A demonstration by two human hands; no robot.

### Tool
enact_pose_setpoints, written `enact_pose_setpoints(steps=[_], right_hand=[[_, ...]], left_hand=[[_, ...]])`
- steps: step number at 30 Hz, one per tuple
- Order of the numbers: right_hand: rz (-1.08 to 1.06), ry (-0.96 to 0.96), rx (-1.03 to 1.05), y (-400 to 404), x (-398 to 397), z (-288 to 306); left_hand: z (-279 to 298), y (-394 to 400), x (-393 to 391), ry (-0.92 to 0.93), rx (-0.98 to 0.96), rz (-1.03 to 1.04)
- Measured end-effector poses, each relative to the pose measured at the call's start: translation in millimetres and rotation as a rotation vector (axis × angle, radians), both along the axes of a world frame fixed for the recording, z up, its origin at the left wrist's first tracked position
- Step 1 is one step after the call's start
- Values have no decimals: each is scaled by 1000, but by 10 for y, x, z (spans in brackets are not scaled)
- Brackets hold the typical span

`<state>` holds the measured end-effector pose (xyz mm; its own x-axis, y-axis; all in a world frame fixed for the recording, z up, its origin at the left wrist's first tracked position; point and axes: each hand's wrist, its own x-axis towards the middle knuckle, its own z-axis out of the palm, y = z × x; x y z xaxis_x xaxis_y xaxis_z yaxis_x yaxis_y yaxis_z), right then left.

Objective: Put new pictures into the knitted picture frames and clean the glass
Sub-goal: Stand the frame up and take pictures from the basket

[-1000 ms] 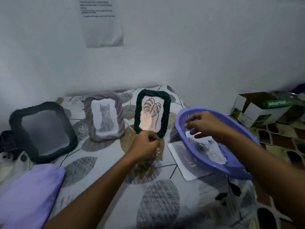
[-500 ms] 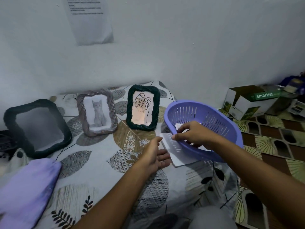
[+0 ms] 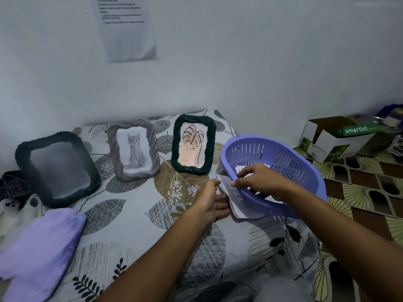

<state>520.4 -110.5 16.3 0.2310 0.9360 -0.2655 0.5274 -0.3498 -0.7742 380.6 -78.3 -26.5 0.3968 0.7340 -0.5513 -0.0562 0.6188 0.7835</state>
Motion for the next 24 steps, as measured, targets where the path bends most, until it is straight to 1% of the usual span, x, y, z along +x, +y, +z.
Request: enact_pose_setpoints(steps=[3, 7, 18, 24], right_hand=[[2, 4, -5, 3, 0, -3], [10, -10, -11, 14, 9, 5], [28, -7, -32, 20, 31, 34], [29, -13, -39, 14, 30, 59]], left_hand=[[-74, 42, 2, -22, 11, 18], [-214, 103, 42, 10, 90, 93], [-279, 160, 148, 139, 168, 68], [-310, 204, 12, 199, 195, 80]])
